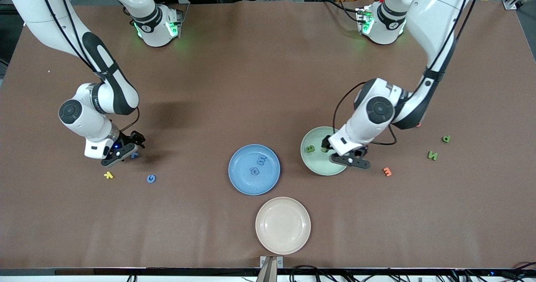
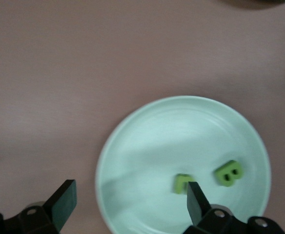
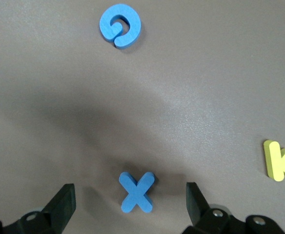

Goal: Sort letters by color into matching plates
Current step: 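Move the right gripper's blue X onto the blue plate while the left gripper withdraws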

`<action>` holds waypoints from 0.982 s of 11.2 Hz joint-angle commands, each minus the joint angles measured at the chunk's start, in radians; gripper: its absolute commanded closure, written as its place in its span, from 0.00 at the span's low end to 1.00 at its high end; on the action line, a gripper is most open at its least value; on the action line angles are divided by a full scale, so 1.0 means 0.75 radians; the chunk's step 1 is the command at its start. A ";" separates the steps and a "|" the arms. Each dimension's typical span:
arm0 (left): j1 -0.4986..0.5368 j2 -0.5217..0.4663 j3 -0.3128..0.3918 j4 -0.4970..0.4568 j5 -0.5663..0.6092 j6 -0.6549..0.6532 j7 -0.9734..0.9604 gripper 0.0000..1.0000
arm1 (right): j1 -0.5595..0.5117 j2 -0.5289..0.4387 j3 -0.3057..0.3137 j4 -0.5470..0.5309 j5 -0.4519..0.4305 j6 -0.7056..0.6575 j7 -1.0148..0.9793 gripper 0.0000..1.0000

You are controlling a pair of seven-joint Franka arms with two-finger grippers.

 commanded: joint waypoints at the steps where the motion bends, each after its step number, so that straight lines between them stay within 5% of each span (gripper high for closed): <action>1: 0.017 -0.095 0.087 -0.014 0.021 -0.094 0.140 0.00 | -0.031 0.008 0.021 -0.018 -0.023 0.055 -0.014 0.04; 3: 0.023 -0.120 0.155 -0.017 0.021 -0.119 0.203 0.00 | -0.031 0.020 0.021 -0.018 -0.023 0.065 -0.014 0.09; 6: 0.029 -0.120 0.251 -0.029 0.013 -0.119 0.303 0.00 | -0.031 0.031 0.021 -0.018 -0.029 0.082 -0.015 0.30; 9: 0.060 -0.122 0.333 -0.029 -0.010 -0.117 0.509 0.00 | -0.031 0.033 0.021 -0.016 -0.043 0.084 -0.014 0.69; 11: 0.082 -0.134 0.376 -0.041 -0.075 -0.117 0.671 0.00 | -0.031 0.033 0.021 -0.012 -0.043 0.082 -0.014 0.80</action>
